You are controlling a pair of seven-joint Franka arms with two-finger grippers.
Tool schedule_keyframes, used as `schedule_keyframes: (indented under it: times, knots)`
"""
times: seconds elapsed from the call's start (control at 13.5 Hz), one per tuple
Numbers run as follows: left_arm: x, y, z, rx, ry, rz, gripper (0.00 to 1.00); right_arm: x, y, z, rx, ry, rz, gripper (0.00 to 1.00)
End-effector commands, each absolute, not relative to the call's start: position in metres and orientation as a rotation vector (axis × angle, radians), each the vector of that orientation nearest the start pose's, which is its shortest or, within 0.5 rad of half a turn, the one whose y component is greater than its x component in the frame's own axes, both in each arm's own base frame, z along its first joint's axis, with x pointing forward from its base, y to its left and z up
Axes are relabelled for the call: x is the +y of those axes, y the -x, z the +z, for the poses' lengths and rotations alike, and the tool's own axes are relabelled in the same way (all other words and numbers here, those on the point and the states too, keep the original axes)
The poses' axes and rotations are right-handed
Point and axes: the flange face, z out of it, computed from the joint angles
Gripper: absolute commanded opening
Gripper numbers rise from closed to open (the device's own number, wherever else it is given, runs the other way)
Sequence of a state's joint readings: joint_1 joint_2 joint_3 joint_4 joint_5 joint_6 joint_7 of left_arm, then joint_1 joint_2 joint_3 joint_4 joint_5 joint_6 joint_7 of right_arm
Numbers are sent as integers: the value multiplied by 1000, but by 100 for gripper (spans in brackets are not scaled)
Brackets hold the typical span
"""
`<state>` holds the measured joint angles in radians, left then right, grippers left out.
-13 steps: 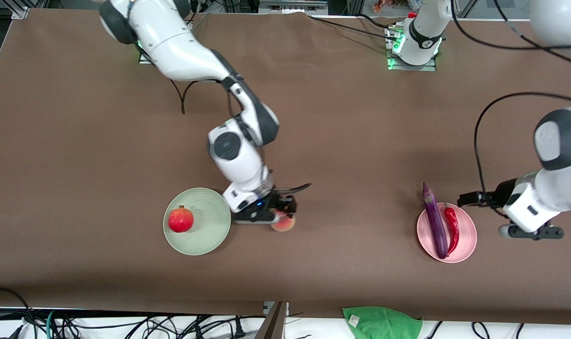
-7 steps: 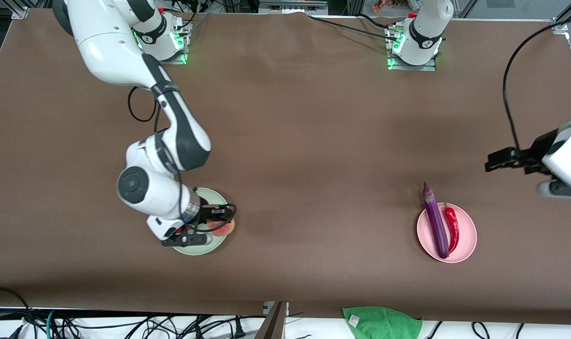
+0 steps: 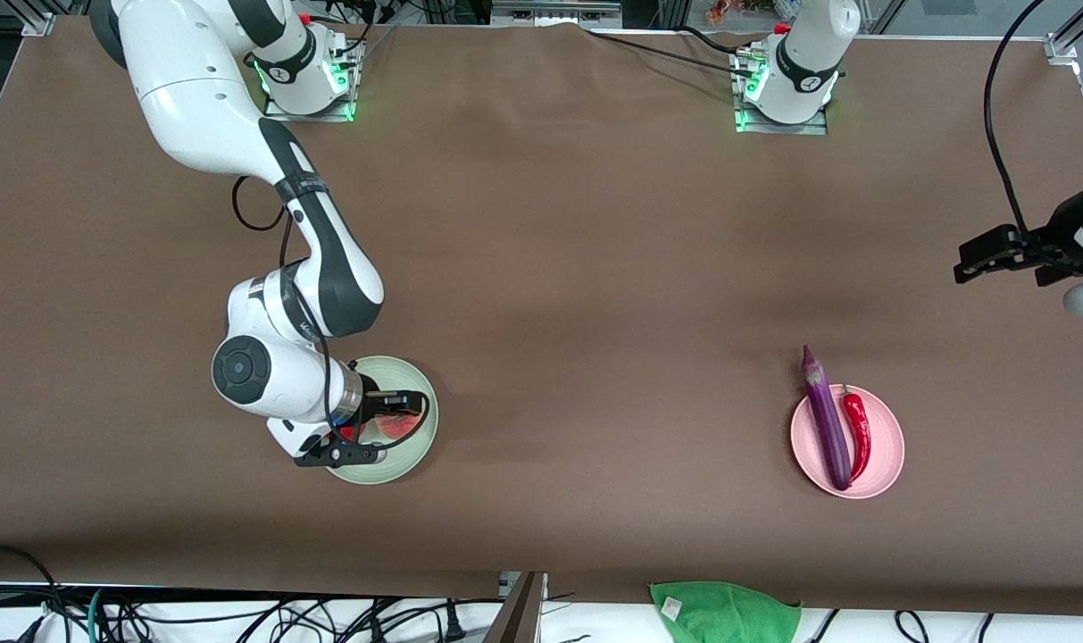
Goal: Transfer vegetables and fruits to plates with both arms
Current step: 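Place the peach on the green plate while the left gripper withdraws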
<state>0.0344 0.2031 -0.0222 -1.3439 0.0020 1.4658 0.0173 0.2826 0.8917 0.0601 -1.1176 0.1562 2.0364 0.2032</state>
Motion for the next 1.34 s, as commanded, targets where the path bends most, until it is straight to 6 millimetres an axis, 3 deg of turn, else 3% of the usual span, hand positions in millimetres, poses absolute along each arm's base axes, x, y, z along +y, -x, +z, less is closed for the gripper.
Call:
schedule_keyframes:
  times: [0.0, 0.07, 0.37, 0.59, 0.82, 1.04, 1.26]
  knots:
    - [7, -575, 602, 2, 3115, 211, 100, 245, -725, 281, -79, 2960, 50, 70]
    - [6, -567, 602, -11, 3118, 220, 100, 245, -725, 282, -69, 2954, 51, 100]
    - [1, -563, 593, -17, 3128, 233, 100, 242, -722, 298, -93, 2963, 71, 100]
    - [-1, -565, 593, -40, 3136, 229, 100, 239, -719, 325, -116, 2967, 80, 100]
    - [-1, -571, 586, -78, 3149, 252, 100, 200, -730, 338, -45, 2981, 47, 100]
    - [-7, -575, 586, -57, 3150, 248, 100, 180, -719, 398, -109, 3018, 59, 100]
    - [-8, -581, 585, -69, 3149, 243, 100, 142, -680, 470, -60, 3057, 135, 100]
